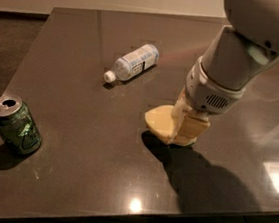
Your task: Pick sponge
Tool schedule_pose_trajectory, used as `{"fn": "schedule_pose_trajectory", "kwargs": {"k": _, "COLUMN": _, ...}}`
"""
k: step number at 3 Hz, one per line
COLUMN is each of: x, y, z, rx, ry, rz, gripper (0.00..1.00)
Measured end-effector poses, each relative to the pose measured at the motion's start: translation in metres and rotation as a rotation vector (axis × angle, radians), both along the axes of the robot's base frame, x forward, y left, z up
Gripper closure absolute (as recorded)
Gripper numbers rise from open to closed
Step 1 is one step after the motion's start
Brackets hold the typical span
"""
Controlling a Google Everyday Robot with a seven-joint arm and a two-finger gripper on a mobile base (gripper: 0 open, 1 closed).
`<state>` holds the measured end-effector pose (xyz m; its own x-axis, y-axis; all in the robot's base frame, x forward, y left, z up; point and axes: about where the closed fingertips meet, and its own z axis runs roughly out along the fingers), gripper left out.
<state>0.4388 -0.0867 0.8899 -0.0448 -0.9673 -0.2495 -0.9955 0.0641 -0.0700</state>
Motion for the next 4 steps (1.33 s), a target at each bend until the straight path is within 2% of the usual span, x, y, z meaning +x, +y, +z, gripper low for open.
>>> {"fn": "schedule_pose_trajectory", "kwargs": {"k": 1, "x": 0.006, "y": -0.007, "z": 0.029, "rx": 0.057, "ry": 0.016, "rz": -0.002, "gripper": 1.0}}
{"fn": "schedule_pose_trajectory", "kwargs": {"k": 3, "x": 0.013, "y": -0.008, "z": 0.092, "rx": 0.191, "ry": 0.03, "rz": 0.043, "gripper": 1.0}}
{"fn": "schedule_pose_trajectory", "kwargs": {"k": 4, "x": 0.023, "y": -0.002, "z": 0.118, "rx": 0.248, "ry": -0.016, "rz": 0.054, "gripper": 1.0}}
